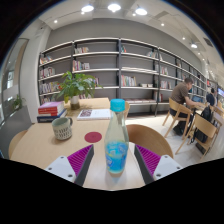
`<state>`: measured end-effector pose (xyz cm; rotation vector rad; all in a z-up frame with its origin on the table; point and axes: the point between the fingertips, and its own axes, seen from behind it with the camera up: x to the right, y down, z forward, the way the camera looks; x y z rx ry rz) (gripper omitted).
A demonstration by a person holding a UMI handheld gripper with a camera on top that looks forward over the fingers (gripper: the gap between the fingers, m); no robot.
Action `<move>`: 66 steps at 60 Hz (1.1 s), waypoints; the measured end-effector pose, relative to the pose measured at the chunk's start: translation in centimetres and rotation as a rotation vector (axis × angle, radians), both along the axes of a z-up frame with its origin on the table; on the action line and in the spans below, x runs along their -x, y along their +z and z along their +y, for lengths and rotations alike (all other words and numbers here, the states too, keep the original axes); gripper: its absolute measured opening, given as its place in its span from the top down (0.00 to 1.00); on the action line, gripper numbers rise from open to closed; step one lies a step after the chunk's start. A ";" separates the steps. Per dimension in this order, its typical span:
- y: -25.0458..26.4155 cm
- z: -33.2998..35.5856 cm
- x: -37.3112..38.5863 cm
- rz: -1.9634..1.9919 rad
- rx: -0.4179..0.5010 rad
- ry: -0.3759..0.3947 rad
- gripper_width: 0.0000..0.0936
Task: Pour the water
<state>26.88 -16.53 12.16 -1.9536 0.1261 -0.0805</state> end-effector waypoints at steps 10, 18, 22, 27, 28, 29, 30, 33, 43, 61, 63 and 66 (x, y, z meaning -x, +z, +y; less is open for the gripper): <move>-1.3 4.9 -1.4 -0.010 -0.031 0.022 0.14; -1.9 7.2 -1.2 -0.012 -0.072 0.045 0.33; -1.5 7.8 -1.3 -0.016 -0.113 0.041 0.42; -1.8 7.9 -0.7 -0.047 -0.140 0.050 0.50; -1.7 7.8 -0.7 -0.053 -0.140 0.054 0.51; -1.6 7.8 -0.7 -0.061 -0.141 0.058 0.53; -1.6 7.9 -0.6 -0.069 -0.144 0.061 0.54; -1.4 8.1 -0.4 -0.093 -0.154 0.063 0.60; -1.4 8.5 -0.1 -0.121 -0.134 0.043 0.63; 1.7 14.9 1.1 -0.574 -0.028 0.091 0.63; 2.4 16.1 1.4 -0.651 -0.021 0.111 0.63; 3.3 17.9 2.3 -0.775 0.001 0.149 0.63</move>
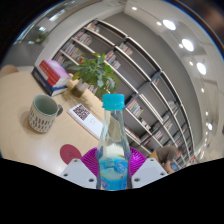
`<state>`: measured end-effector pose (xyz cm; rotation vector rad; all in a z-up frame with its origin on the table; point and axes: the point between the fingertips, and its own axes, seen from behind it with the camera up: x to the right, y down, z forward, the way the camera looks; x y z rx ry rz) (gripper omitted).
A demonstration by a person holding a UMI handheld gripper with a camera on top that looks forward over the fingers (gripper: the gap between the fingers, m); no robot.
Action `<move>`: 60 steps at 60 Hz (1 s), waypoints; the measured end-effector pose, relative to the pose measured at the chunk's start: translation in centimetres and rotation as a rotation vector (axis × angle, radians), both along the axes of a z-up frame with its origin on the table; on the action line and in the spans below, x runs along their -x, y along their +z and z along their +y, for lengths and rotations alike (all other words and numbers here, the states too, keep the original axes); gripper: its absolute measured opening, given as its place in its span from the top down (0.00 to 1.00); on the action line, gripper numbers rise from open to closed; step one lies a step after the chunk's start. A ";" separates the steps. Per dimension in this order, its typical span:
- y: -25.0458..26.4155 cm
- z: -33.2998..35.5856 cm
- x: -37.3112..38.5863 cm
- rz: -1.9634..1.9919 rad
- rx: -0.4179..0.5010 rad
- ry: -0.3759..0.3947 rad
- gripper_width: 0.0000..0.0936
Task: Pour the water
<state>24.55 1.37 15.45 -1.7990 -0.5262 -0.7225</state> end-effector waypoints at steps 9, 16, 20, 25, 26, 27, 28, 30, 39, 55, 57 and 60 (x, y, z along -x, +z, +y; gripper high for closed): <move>1.6 4.6 3.7 -0.367 0.068 0.118 0.63; 1.5 6.9 5.9 -0.642 0.124 0.217 0.63; 1.0 8.0 7.0 -0.774 0.153 0.268 0.63; 0.1 9.3 7.8 -0.936 0.197 0.317 0.63; -0.1 9.4 8.0 -0.965 0.206 0.326 0.63; -0.2 9.5 8.2 -0.995 0.214 0.338 0.63; -0.3 9.7 8.4 -1.025 0.221 0.349 0.63; -0.4 10.0 8.9 -1.082 0.229 0.372 0.63; -0.6 11.5 9.8 -1.329 0.254 0.417 0.63; -0.2 11.6 10.9 -1.388 0.216 0.427 0.63; 0.1 11.6 10.8 -1.360 0.212 0.420 0.63; 0.4 11.4 11.1 -1.264 0.201 0.416 0.63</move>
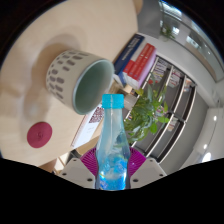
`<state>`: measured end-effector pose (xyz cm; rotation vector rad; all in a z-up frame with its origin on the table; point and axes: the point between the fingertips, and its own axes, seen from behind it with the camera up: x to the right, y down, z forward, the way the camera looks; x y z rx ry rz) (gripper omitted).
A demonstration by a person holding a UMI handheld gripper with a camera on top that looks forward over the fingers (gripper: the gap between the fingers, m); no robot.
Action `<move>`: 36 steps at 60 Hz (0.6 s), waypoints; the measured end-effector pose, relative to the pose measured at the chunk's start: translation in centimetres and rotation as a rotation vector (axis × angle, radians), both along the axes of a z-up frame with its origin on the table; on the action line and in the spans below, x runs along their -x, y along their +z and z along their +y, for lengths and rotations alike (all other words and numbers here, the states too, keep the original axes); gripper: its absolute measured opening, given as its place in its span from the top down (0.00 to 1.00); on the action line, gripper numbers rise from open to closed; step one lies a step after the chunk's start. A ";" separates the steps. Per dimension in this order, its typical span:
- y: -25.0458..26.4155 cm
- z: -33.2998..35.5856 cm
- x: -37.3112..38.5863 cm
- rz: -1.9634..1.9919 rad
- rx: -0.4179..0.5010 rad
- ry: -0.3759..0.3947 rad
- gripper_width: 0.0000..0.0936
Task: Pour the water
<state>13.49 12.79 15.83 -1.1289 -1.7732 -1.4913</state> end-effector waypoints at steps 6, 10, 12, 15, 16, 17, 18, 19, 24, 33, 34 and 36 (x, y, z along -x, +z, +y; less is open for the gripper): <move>2.3 -0.5 0.7 0.301 -0.026 -0.060 0.63; 3.8 -1.3 1.7 0.564 -0.041 -0.107 0.63; 4.5 -1.5 2.3 0.694 -0.052 -0.119 0.63; 6.2 -1.6 2.6 0.897 -0.060 -0.141 0.63; 6.7 -1.7 2.5 0.962 -0.071 -0.153 0.63; 7.3 -1.8 2.5 1.025 -0.082 -0.165 0.63; 7.8 -1.9 2.4 1.088 -0.093 -0.173 0.63; 8.3 -2.0 2.4 1.153 -0.101 -0.180 0.63; 9.2 -2.3 1.4 1.451 -0.141 -0.250 0.63; 7.9 -2.4 -1.4 1.847 -0.199 -0.357 0.63; 7.6 -2.5 -1.6 1.877 -0.199 -0.364 0.63; 6.2 -2.4 -1.1 1.924 -0.207 -0.382 0.63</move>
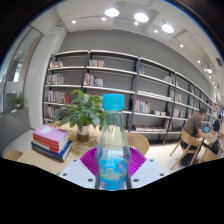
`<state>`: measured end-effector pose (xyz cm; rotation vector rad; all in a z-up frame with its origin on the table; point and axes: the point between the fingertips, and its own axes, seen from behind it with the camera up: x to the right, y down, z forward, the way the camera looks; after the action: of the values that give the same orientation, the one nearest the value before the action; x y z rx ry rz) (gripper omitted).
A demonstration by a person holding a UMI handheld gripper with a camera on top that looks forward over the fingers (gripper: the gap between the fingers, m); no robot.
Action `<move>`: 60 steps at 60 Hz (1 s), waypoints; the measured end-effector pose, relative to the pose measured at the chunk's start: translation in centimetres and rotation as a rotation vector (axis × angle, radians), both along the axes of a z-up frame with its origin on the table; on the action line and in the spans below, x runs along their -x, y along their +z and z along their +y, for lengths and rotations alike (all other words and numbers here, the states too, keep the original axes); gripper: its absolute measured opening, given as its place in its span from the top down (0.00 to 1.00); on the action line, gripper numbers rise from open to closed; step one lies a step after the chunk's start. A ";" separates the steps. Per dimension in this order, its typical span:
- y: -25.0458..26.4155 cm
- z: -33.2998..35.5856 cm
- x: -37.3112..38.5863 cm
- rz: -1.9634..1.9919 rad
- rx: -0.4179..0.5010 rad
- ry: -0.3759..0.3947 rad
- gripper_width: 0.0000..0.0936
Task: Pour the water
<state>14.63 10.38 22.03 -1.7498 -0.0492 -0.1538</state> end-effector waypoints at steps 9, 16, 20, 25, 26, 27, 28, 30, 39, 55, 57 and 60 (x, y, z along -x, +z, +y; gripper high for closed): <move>-3.7 0.1 -2.6 0.059 0.020 -0.024 0.63; -6.9 0.0 -4.6 0.090 0.060 -0.047 0.63; -8.8 0.3 -4.6 0.112 0.074 -0.049 0.63; -10.6 0.0 -5.1 0.107 0.087 -0.049 0.63; -11.1 -0.1 -5.2 0.106 0.092 -0.049 0.63; -11.8 -0.2 -5.2 0.109 0.103 -0.053 0.62; -11.6 -0.4 -5.2 0.110 0.087 -0.056 0.61; -11.9 -0.5 -5.0 0.110 0.080 -0.064 0.61; -11.5 -1.2 -5.6 0.126 0.041 -0.081 0.53; -12.6 -3.3 -5.2 0.138 0.120 -0.091 0.15; -13.0 -4.3 -5.0 0.135 0.136 -0.093 0.15; -13.9 -5.8 -4.3 0.119 0.172 -0.086 0.16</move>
<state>18.97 4.58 8.12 -1.9311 0.1024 -0.1097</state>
